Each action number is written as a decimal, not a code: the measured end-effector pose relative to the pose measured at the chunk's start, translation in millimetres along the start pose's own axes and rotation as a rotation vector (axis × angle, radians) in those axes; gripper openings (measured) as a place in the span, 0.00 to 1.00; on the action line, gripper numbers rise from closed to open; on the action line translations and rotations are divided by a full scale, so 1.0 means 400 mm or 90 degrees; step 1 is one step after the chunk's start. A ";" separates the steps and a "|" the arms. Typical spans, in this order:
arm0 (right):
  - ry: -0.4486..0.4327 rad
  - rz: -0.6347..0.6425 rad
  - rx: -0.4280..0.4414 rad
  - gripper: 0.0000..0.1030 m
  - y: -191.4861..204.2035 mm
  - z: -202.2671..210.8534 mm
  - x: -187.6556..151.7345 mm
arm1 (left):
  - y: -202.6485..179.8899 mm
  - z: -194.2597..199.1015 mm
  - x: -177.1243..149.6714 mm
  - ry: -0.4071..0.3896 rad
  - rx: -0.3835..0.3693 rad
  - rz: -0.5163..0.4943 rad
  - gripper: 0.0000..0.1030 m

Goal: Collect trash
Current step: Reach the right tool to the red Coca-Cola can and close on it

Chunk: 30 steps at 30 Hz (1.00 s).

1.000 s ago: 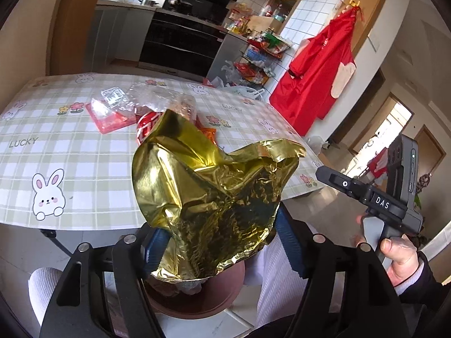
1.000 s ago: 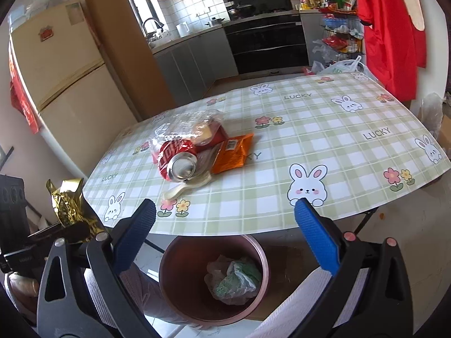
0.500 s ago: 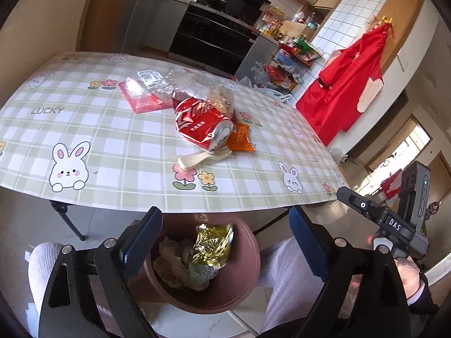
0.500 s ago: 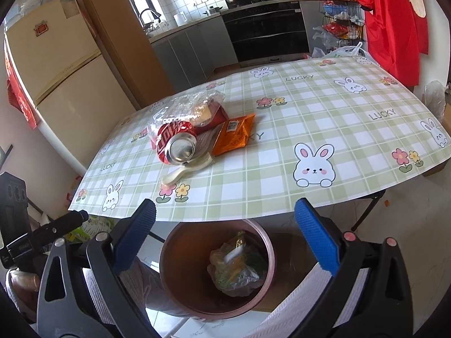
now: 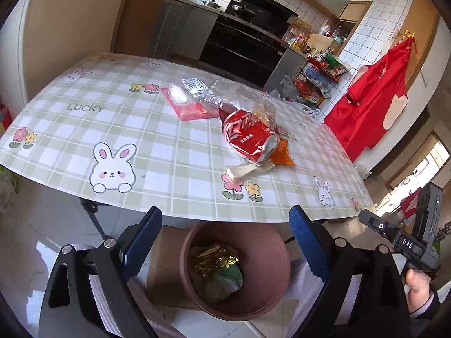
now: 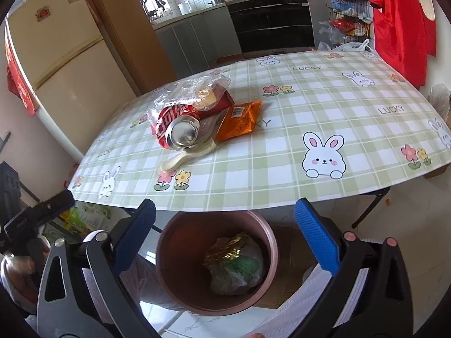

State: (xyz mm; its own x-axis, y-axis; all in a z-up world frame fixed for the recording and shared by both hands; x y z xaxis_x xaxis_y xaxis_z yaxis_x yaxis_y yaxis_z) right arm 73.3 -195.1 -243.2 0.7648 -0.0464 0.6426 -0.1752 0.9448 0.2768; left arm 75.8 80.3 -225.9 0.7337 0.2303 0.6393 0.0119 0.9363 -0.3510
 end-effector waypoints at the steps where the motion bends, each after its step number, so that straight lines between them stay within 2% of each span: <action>1: -0.001 0.000 0.005 0.94 0.001 -0.008 0.006 | 0.013 0.000 0.009 -0.005 0.008 0.002 0.87; 6: -0.013 -0.013 0.025 0.94 0.028 -0.073 0.065 | 0.071 -0.010 0.049 -0.024 0.040 0.015 0.87; 10: 0.047 0.001 0.059 0.94 0.092 -0.175 0.108 | 0.100 -0.026 0.077 -0.035 0.065 0.014 0.90; 12: 0.058 -0.008 0.034 0.94 0.114 -0.223 0.128 | 0.115 -0.037 0.088 -0.036 0.088 0.017 0.93; 17: 0.064 -0.046 0.032 0.94 0.143 -0.320 0.169 | 0.147 -0.058 0.106 -0.032 0.115 0.022 0.93; 21: 0.066 -0.072 0.031 0.93 0.151 -0.388 0.195 | 0.179 -0.071 0.107 -0.024 0.114 0.042 0.94; 24: 0.072 -0.090 0.042 0.83 0.153 -0.426 0.214 | 0.200 -0.080 0.101 -0.017 0.113 0.052 0.94; 30: 0.083 -0.097 0.031 0.81 0.161 -0.474 0.224 | 0.222 -0.092 0.096 -0.007 0.105 0.076 0.94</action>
State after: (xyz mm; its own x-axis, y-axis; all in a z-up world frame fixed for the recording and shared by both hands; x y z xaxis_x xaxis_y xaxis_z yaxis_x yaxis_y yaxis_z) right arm 248.1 -76.7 -303.5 0.8578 -0.1430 0.4938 -0.0784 0.9129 0.4007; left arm 130.0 162.4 -257.8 0.7153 0.3447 0.6079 -0.1875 0.9327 -0.3082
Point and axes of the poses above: each gripper's, at about its wrist camera, not at the fingertips, and z roughly against the way its jaws point, y to its left, x to its top, the point moved 3 cm from there along -z, roughly the way its jaws point, and after that the axes turned 2 degrees about x, right-handed, at the moved point
